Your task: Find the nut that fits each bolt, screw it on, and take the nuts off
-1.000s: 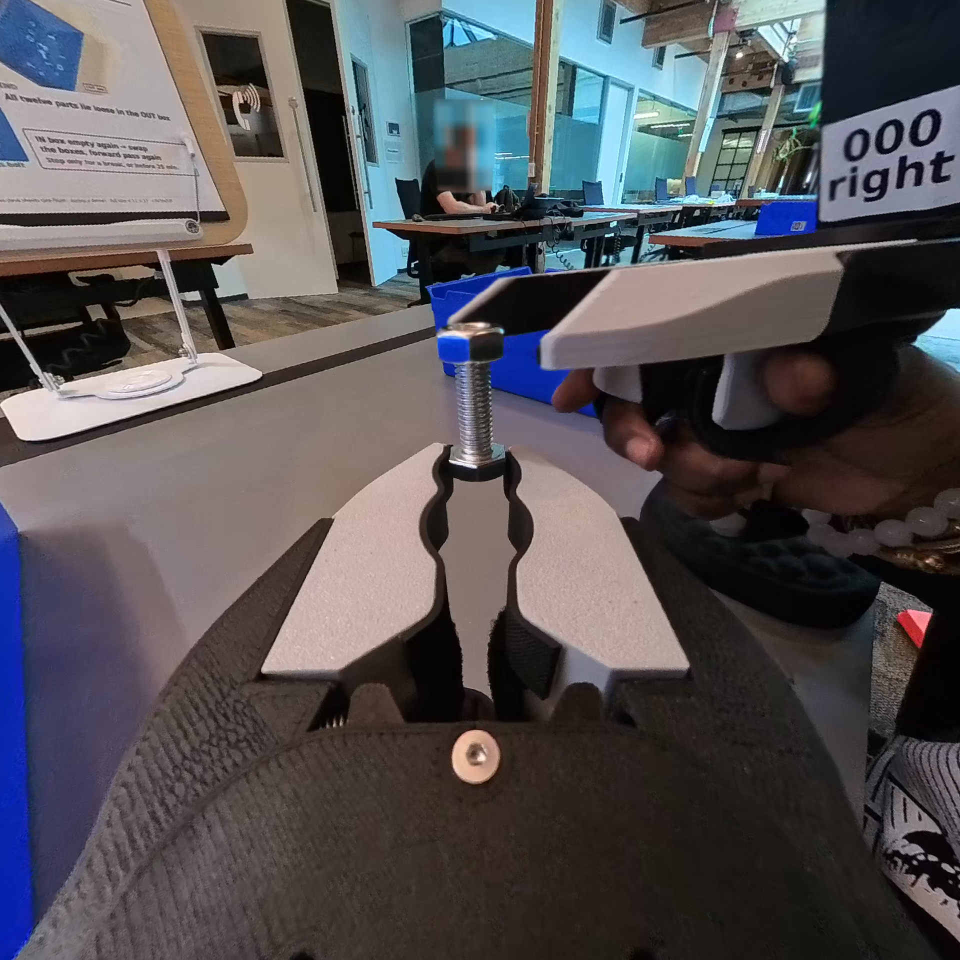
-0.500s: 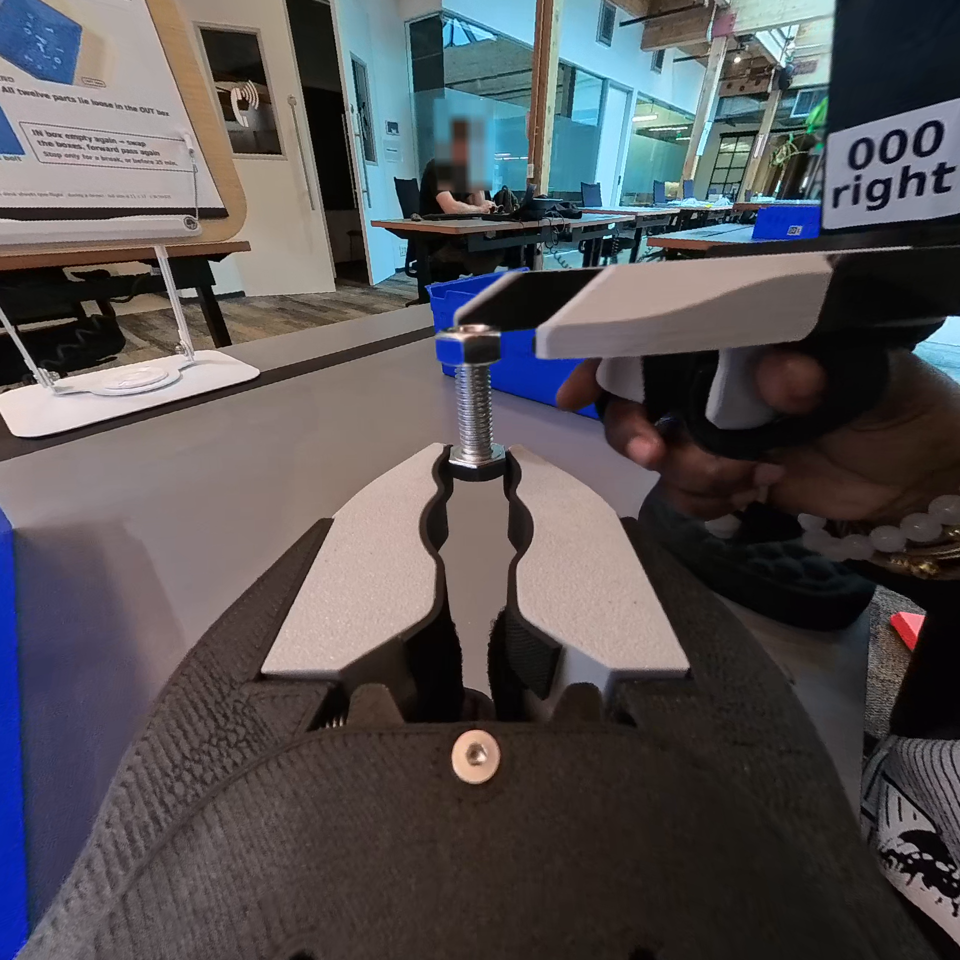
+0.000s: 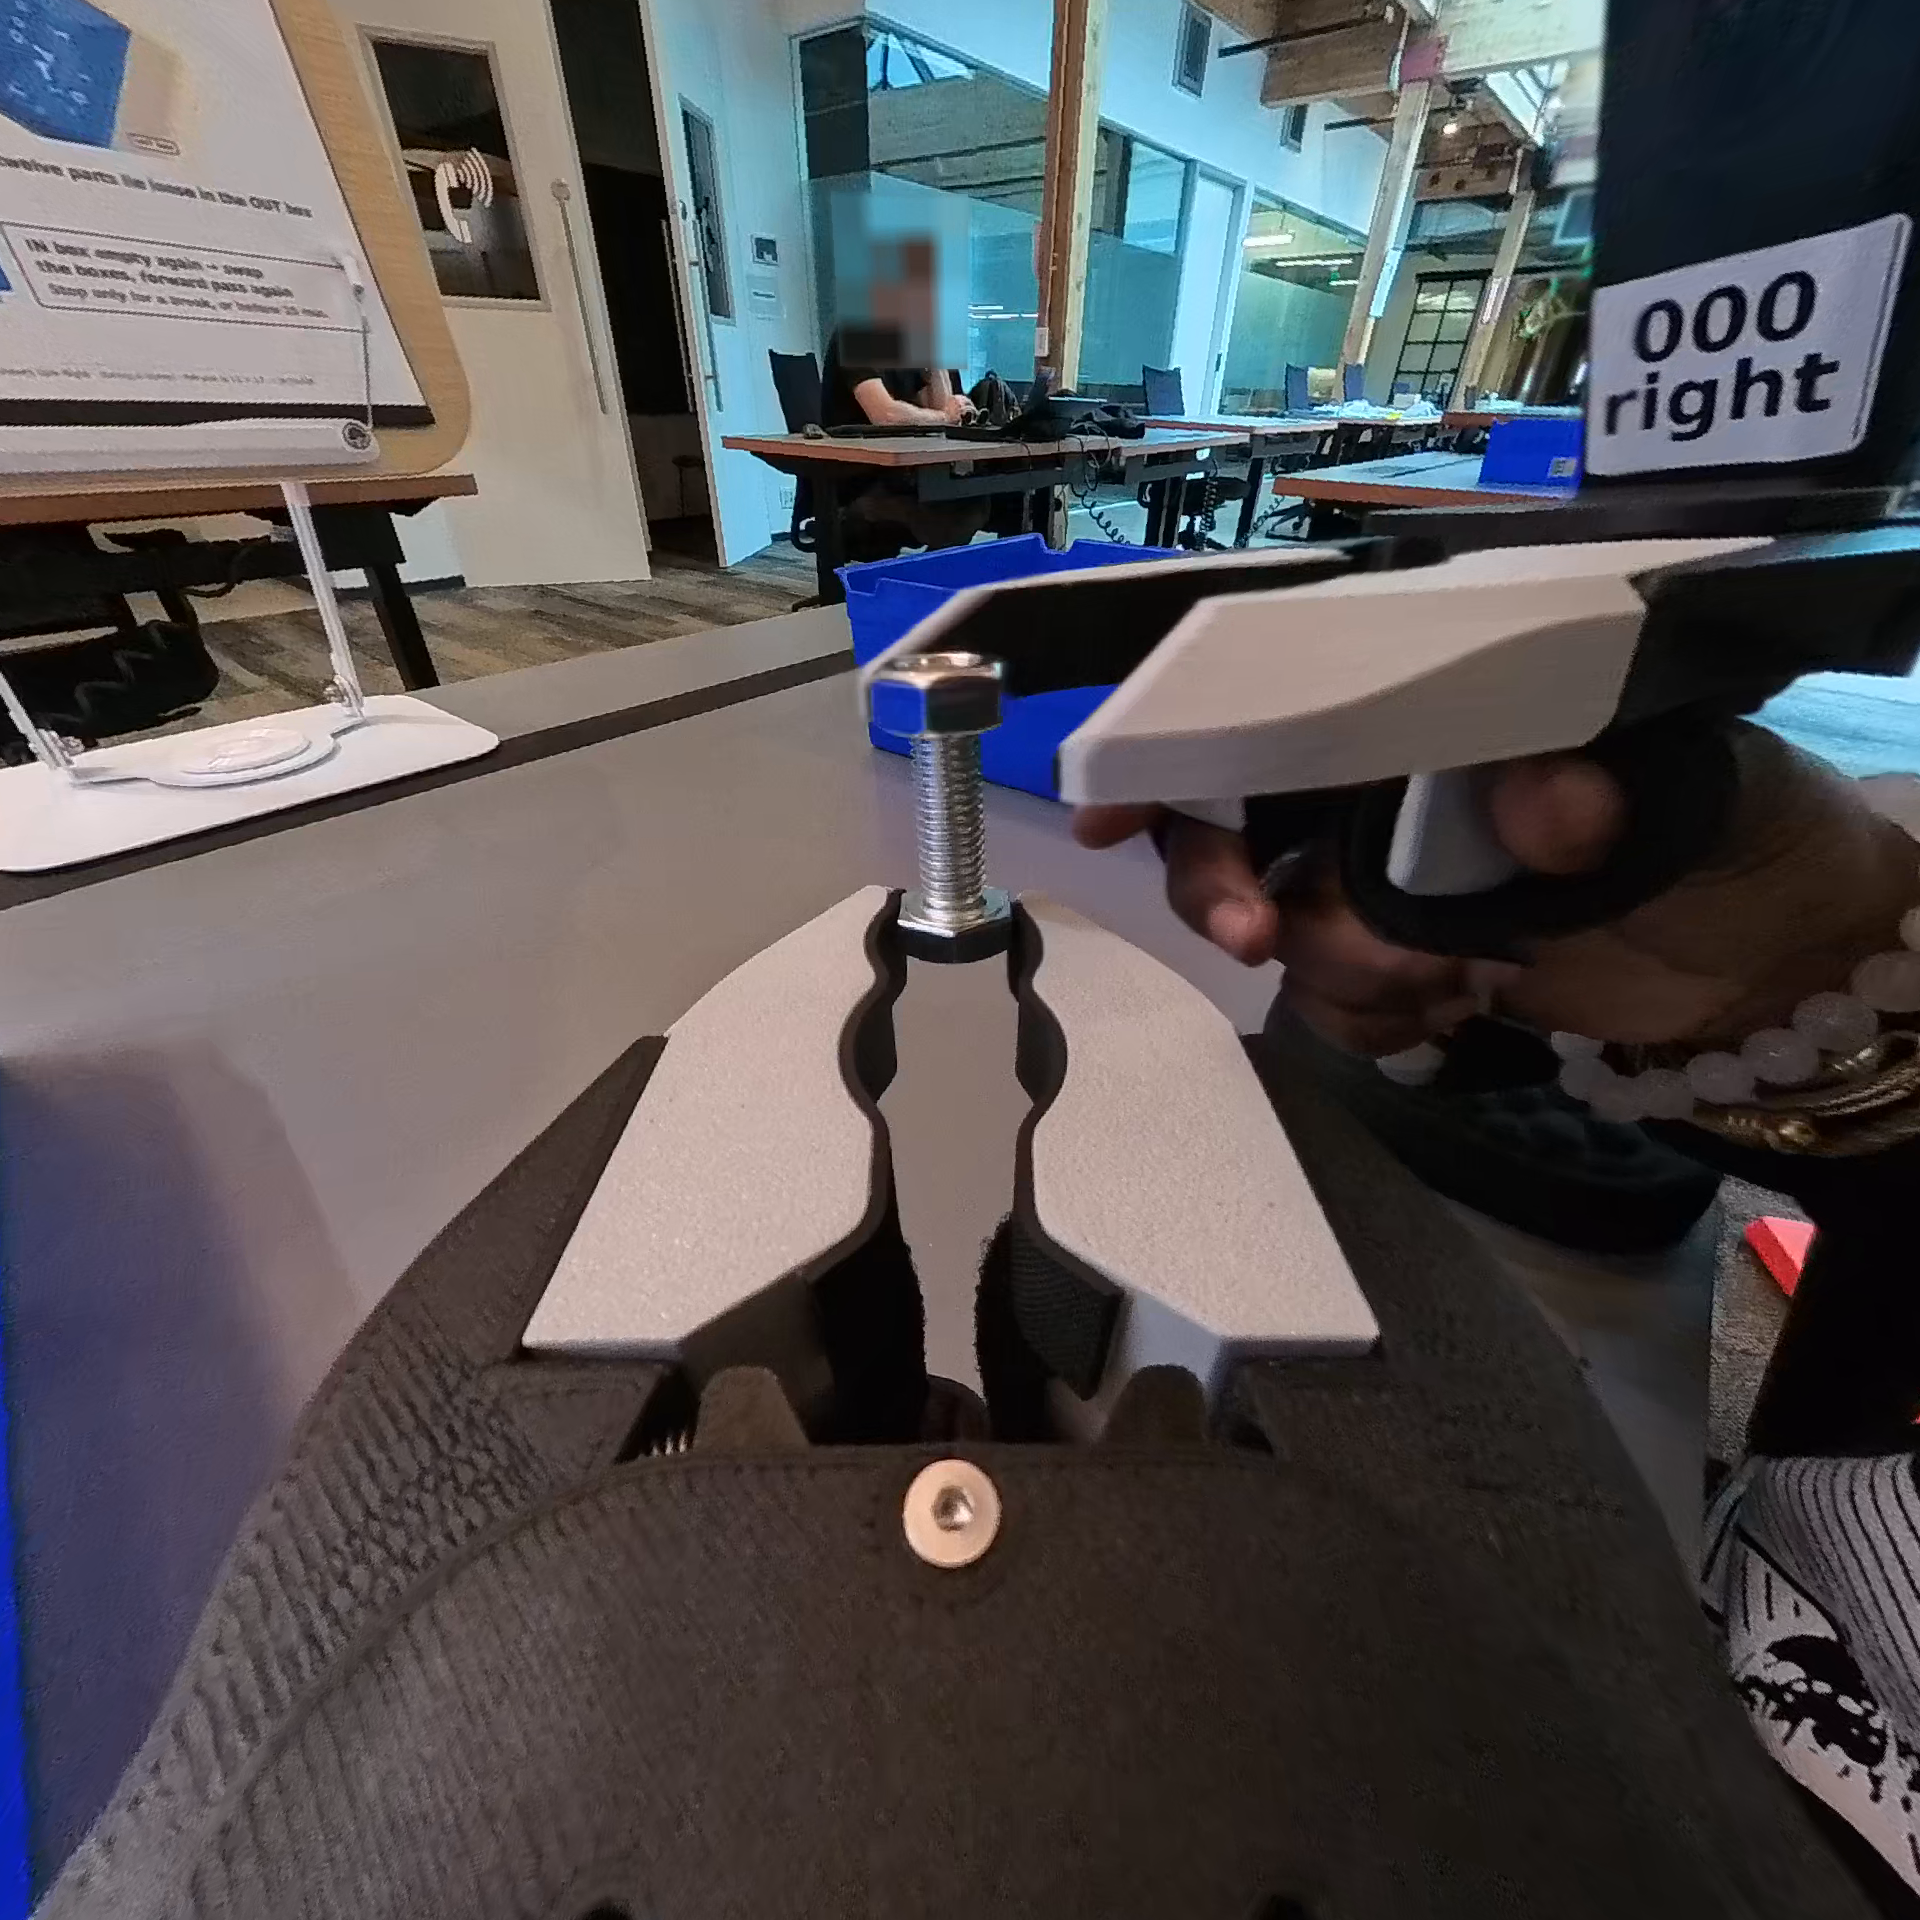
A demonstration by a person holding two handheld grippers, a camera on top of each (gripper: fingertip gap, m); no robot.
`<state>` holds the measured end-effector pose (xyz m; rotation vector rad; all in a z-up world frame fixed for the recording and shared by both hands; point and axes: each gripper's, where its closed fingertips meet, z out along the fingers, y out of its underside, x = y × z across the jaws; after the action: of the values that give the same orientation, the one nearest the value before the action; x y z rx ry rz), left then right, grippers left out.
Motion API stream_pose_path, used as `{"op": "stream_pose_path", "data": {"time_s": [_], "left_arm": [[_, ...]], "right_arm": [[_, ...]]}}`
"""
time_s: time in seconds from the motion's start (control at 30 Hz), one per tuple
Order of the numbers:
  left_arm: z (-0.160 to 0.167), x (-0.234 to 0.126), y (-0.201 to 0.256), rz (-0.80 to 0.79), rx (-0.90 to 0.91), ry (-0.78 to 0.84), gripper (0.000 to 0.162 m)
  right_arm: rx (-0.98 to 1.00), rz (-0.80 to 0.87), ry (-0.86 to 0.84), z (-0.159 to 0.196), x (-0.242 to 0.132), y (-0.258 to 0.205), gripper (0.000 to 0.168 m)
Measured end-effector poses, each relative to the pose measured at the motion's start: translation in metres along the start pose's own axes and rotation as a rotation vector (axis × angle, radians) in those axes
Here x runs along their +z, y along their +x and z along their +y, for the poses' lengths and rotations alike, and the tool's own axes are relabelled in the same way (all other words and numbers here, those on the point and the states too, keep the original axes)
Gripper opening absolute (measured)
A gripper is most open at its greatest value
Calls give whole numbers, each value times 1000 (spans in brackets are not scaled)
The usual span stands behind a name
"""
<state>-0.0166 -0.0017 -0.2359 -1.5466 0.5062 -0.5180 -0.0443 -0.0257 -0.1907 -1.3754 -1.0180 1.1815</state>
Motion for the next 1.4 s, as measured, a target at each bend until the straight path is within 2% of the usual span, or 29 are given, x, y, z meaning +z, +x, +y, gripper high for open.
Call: {"op": "stream_pose_path", "data": {"time_s": [0.13,0.2,0.27,0.4,0.67,0.9,1.0,1.07,1.13,1.27,1.4], "left_arm": [[0,-1,-2,0,-15,4,19],[0,0,-1,1,-12,3,19],[0,0,-1,2,-7,3,19],[0,0,0,6,-3,2,19],[1,0,3,18,15,-7,19],[1,0,1,7,5,-6,19],[1,0,0,4,0,-5,19],[1,0,1,5,3,-6,19],[1,0,1,7,6,-5,19],[1,0,2,10,7,-4,19],[2,0,3,14,14,-6,19]], "right_arm": [[6,25,39,-4,-14,0,24],[8,32,69,-8,-18,0,22],[0,50,71,-9,-17,5,27],[-1,47,53,-5,-7,9,47],[-24,2,8,1,9,4,52],[-27,37,19,0,-8,1,40],[-33,36,38,-1,-18,-3,19],[-34,55,63,-5,-22,-2,18],[-37,98,93,-9,-23,5,24],[-11,93,65,-3,-8,12,48],[-20,51,16,4,9,9,52]]}}
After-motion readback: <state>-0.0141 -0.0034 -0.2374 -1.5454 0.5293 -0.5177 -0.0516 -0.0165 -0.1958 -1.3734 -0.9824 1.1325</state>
